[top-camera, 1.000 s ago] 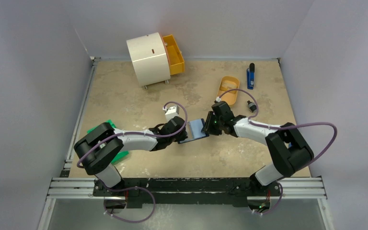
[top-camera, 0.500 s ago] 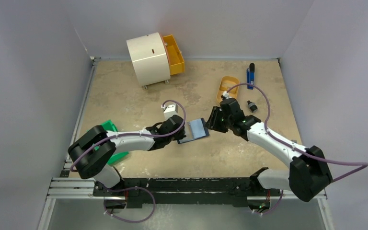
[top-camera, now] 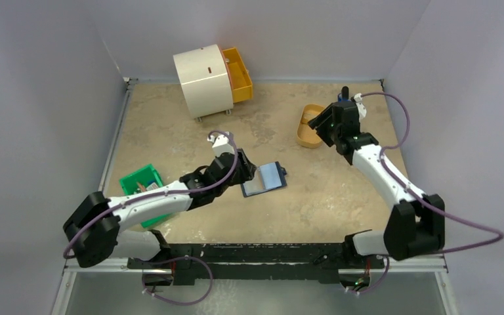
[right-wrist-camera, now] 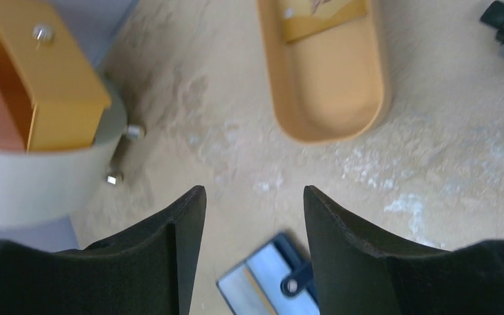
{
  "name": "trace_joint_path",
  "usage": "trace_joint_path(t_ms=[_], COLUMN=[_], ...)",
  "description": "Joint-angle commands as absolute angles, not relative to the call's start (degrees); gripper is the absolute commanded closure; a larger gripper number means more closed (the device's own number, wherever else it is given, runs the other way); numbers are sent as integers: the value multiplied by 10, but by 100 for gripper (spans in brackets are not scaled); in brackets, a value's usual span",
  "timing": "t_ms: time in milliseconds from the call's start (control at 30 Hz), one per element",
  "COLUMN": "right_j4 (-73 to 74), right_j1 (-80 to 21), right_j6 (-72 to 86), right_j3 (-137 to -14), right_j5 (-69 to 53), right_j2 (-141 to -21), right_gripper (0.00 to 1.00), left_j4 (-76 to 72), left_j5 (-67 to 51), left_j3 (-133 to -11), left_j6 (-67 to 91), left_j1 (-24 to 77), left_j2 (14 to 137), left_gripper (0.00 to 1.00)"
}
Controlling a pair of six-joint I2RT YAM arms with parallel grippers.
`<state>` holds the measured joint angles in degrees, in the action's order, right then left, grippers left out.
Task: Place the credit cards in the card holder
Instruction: Move the storage box to the center of the board.
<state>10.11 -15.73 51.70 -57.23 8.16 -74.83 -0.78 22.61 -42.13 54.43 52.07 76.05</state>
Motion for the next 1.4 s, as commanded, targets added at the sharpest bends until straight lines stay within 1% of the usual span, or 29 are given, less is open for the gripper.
trace_joint_path(t_ms=[0, 167, 200, 300, 400, 567, 733, 1000, 1167, 1233, 1300, 1367], right_j4=[59, 51, 47, 91, 112, 204, 212, 263, 257, 254, 254, 247], right_j1=[-128, -123, -123, -123, -129, -133, -141, -156, -166, -173, -181, -188], right_j6=[599, 549, 529, 466, 391, 339, 289, 240, 214, 202, 189, 177], right_j3=[-624, -693, -707, -779, -840, -929, -941, -997, -991, -991, -988, -983], right_j5=[112, 86, 64, 47, 59, 101, 108, 113, 123, 128, 132, 135], right_j2=[-830, -930, -954, -1027, -1078, -1150, -1179, -1229, -1220, -1217, -1213, -1205], right_gripper=[41, 42, 43, 44, 43, 42, 47, 63, 75, 81, 90, 96], left_j4=[13, 31, 31, 34, 35, 36, 37, 43, 47, 47, 47, 47], left_j5=[258, 266, 266, 266, 265, 268, 270, 271, 276, 275, 274, 272], left_j3=[-407, -393, -390, -387, -383, -376, -372, -374, -369, -369, -371, -371], left_j6=[540, 541, 541, 538, 537, 539, 540, 540, 542, 542, 542, 542], left_j1=[518, 518, 518, 518, 518, 518, 518, 518, 518, 518, 518, 518], left_j2=[705, 671, 667, 663, 657, 650, 650, 648, 637, 638, 640, 641], left_gripper=[55, 55, 55, 55, 55, 55, 55, 55, 55, 55, 55, 56])
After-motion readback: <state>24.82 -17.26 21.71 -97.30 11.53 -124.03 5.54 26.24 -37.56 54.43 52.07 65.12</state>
